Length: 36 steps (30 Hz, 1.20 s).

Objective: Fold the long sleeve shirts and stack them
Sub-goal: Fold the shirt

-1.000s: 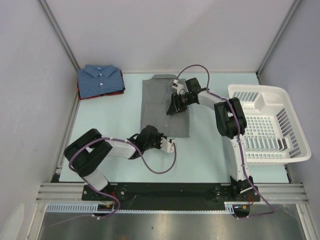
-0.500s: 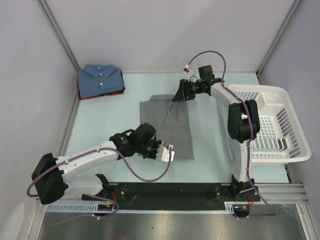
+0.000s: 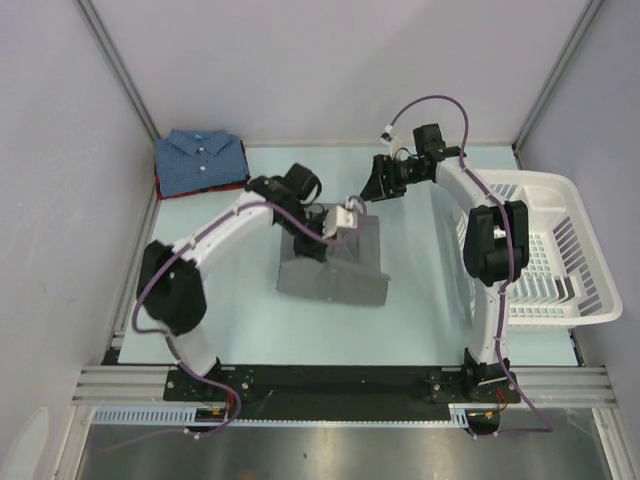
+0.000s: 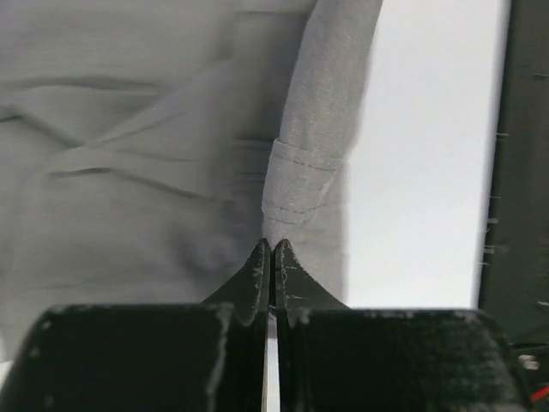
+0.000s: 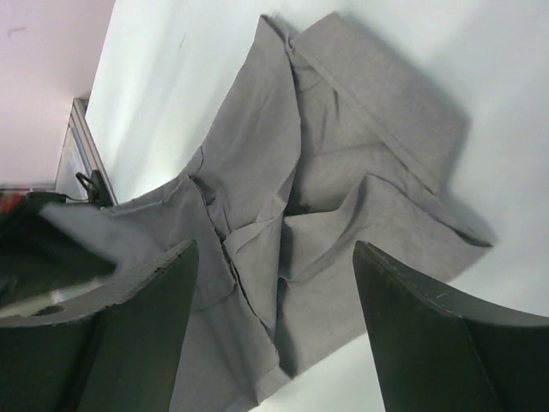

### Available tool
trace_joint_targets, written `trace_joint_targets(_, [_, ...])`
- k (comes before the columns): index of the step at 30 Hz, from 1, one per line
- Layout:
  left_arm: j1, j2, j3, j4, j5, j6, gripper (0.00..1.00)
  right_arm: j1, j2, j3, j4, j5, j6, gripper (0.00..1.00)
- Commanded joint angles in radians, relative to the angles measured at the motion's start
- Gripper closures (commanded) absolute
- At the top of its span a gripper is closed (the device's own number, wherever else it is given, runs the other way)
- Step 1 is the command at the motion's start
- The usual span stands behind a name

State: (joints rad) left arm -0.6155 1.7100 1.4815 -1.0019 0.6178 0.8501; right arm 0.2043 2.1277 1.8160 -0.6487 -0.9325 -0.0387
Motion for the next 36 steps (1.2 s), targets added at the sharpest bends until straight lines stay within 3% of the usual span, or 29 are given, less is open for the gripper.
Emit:
trace_joint_targets(1, [0.124,0.225,0.273,-0.173,0.068,0.156,1.0,-0.034,-0.017,0.08,-0.058,-0.009,-0.035,0.18])
trace_joint_targets(5, [0.178,0.448,0.596,-0.233,0.065,0.211,0.97,-0.042,-0.014,0.078,-0.071,0.017,-0.052,0.14])
trace_joint_targets(8, [0.2,0.569,0.727,-0.227,0.053,0.236,0.96,-0.045,-0.012,0.069,-0.08,0.027,-0.058,0.12])
trace_joint_targets(16, [0.237,0.662,0.741,-0.008,0.017,0.173,0.95,-0.051,-0.005,-0.01,-0.081,0.034,-0.059,0.1])
trace_joint_targets(20, [0.25,0.662,0.712,0.077,0.02,0.144,0.91,-0.054,-0.003,-0.063,-0.074,0.035,-0.079,0.16])
trace_joint_targets(22, [0.253,0.657,0.685,0.11,0.013,0.13,0.83,-0.054,0.003,-0.07,-0.063,0.052,-0.081,0.18])
trace_joint_targets(23, [0.257,0.654,0.677,0.13,-0.006,0.118,0.72,-0.055,0.006,-0.07,-0.059,0.058,-0.084,0.2])
trace_joint_targets(25, [0.266,0.646,0.68,0.148,-0.004,0.069,0.62,-0.057,0.014,-0.067,-0.058,0.07,-0.101,0.23])
trace_joint_targets(26, [0.282,0.636,0.678,0.148,0.003,0.017,0.51,-0.062,0.015,-0.067,-0.057,0.076,-0.105,0.24])
trace_joint_targets(31, [0.379,0.516,0.584,0.148,0.114,-0.187,0.32,-0.062,0.017,-0.078,-0.058,0.084,-0.116,0.24])
trace_joint_targets(32, [0.408,0.498,0.554,0.148,0.132,-0.231,0.17,-0.054,0.011,-0.083,-0.06,0.083,-0.118,0.23])
trace_joint_targets(36, [0.425,0.432,0.375,0.166,0.143,-0.293,0.11,0.003,0.011,-0.128,-0.063,0.121,-0.118,0.14])
